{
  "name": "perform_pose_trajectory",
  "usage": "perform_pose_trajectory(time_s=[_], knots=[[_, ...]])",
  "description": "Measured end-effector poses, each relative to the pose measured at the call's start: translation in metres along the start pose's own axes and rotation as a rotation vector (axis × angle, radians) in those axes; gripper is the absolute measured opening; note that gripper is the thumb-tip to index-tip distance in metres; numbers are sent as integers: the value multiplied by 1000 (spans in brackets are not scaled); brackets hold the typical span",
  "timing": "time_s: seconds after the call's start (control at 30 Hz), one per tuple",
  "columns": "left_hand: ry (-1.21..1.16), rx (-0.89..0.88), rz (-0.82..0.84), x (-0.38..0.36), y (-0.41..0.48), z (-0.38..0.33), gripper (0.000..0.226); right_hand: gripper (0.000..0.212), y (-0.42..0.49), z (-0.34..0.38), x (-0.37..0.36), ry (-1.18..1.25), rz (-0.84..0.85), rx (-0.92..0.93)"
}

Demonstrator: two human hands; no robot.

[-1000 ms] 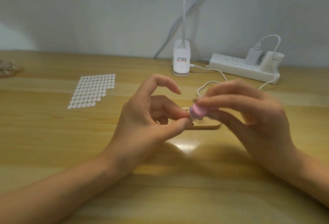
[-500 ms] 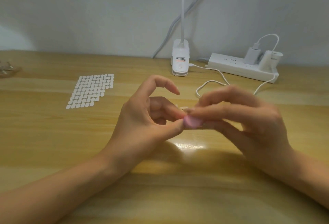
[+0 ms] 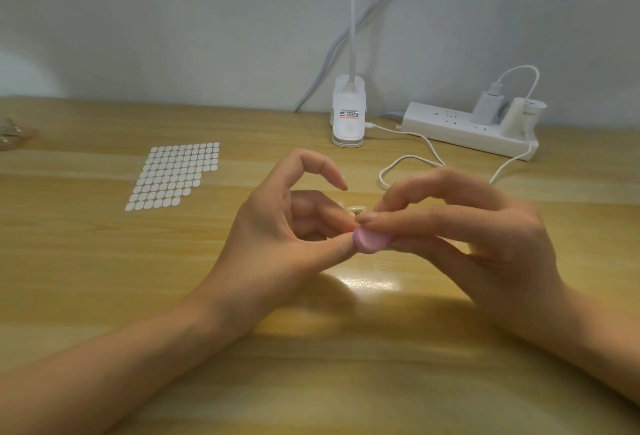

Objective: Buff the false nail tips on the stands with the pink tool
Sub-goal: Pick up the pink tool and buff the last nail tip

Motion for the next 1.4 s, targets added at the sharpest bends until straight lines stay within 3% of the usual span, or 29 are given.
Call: perform_pose_trajectory(time_s=[0.37, 0.47, 1.07, 1.17, 1.3, 1.4], knots=[[-72, 3, 2, 1, 4, -1, 47, 16, 2, 0, 1, 1, -24, -34], [-59, 4, 25, -1, 5, -2, 51, 16, -1, 8, -11, -7, 44, 18], [-154, 14, 45, -4, 3, 0, 46, 16, 3, -2, 4, 5, -56, -59], [-154, 0, 59, -6, 2, -1, 46, 16, 1, 4, -6, -14, 14, -9], [-159, 17, 43, -4, 4, 0, 46, 16, 3, -2, 4, 2, -63, -58], [-138, 16, 40, -4, 4, 1, 42, 17, 2, 2, -3, -7, -2, -11]])
Point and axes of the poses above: each hand's wrist, its own y-axis towards the middle knuckle, its own x-axis out of the back of the hand, z = x × y, the point moved 7 cm from there along y, towards the middle knuckle, and after that the axes turned 12 degrees about y, right-handed, at the moved point
